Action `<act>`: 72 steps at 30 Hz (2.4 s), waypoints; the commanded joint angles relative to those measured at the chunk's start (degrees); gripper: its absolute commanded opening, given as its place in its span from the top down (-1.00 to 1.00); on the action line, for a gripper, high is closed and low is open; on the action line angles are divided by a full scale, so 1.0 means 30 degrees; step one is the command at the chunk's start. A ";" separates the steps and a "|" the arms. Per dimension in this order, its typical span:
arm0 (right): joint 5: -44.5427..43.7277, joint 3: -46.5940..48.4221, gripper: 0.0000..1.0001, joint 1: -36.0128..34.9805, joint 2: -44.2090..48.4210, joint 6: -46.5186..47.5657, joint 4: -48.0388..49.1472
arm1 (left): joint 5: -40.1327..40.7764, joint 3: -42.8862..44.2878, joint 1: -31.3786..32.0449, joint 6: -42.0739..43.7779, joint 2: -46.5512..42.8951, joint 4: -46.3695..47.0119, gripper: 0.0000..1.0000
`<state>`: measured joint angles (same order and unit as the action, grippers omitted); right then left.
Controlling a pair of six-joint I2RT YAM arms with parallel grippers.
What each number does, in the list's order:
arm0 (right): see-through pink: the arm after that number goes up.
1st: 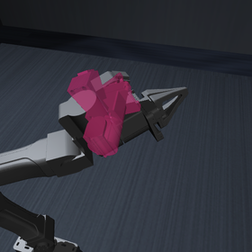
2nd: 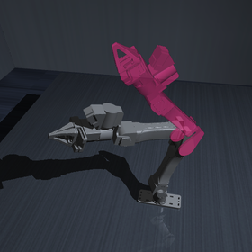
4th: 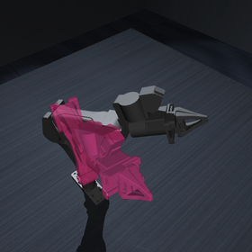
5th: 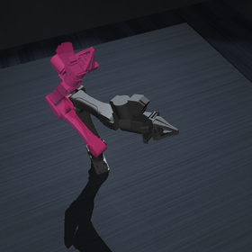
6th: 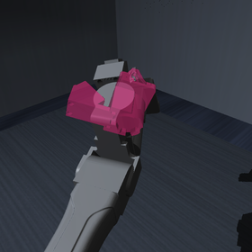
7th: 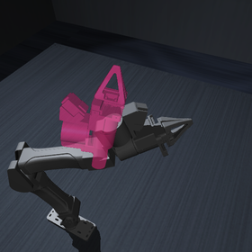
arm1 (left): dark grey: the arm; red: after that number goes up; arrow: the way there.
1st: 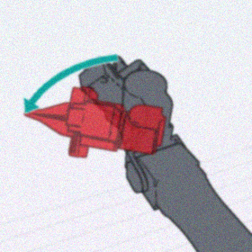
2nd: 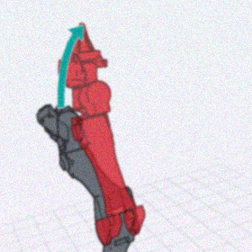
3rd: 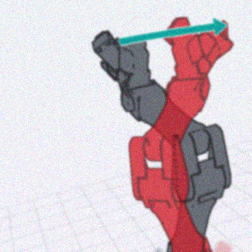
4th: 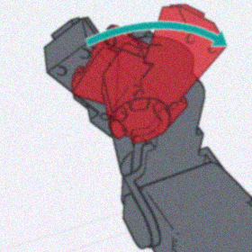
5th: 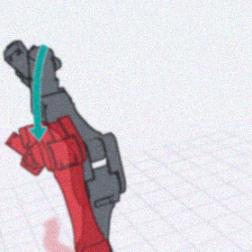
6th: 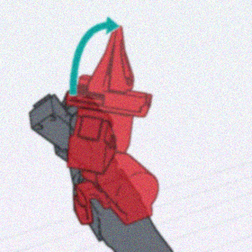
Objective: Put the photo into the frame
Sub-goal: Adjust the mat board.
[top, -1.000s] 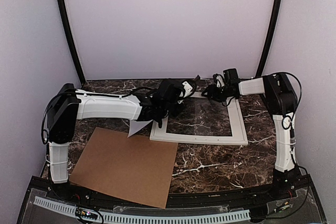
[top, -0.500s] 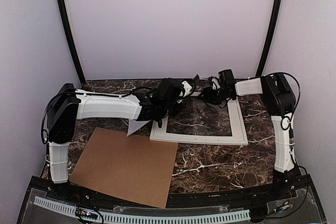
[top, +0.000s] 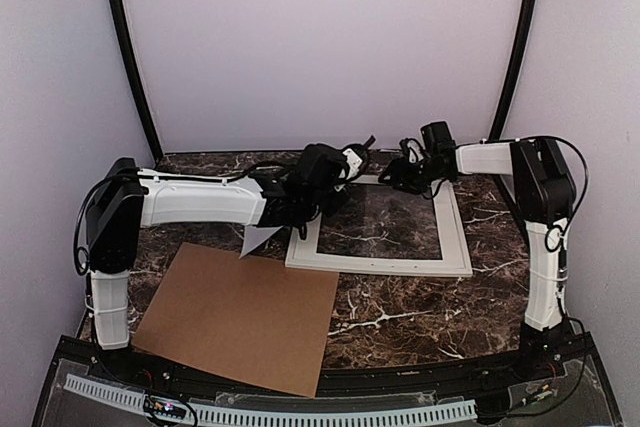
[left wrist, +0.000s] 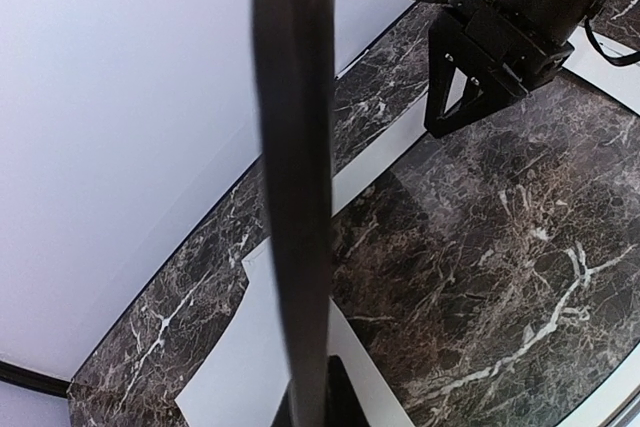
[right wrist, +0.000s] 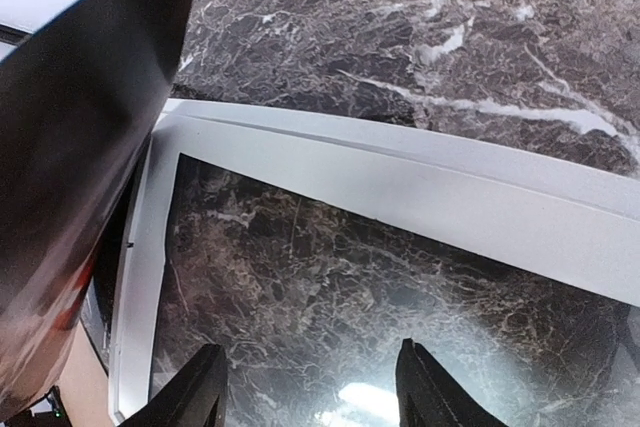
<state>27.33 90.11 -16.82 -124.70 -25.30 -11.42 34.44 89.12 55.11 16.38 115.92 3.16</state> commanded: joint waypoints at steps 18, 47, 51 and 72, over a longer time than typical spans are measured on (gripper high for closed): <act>-0.3671 0.2487 -0.22 0.0944 0.0076 0.1553 -0.1611 | -0.0419 0.1932 -0.0145 0.0305 -0.0560 -0.0530 1.00; -0.5914 -0.1287 -0.37 0.4252 0.1713 0.3089 -0.3865 | -0.0102 0.1984 -0.0141 0.0943 0.0079 -0.0507 1.00; -0.5397 -0.1269 -0.33 0.4291 0.1515 0.3010 -0.3556 | -0.0162 0.1974 -0.0146 0.0926 0.0134 -0.0554 1.00; -0.2853 -0.1842 -0.21 0.4932 0.1253 0.2488 -0.2653 | -0.0433 0.1889 -0.0136 0.0634 0.0179 -0.0789 1.00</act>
<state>14.55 86.21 -3.27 -120.33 -16.64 -21.85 33.47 92.97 54.85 18.87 116.57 1.50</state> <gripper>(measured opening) 0.611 0.010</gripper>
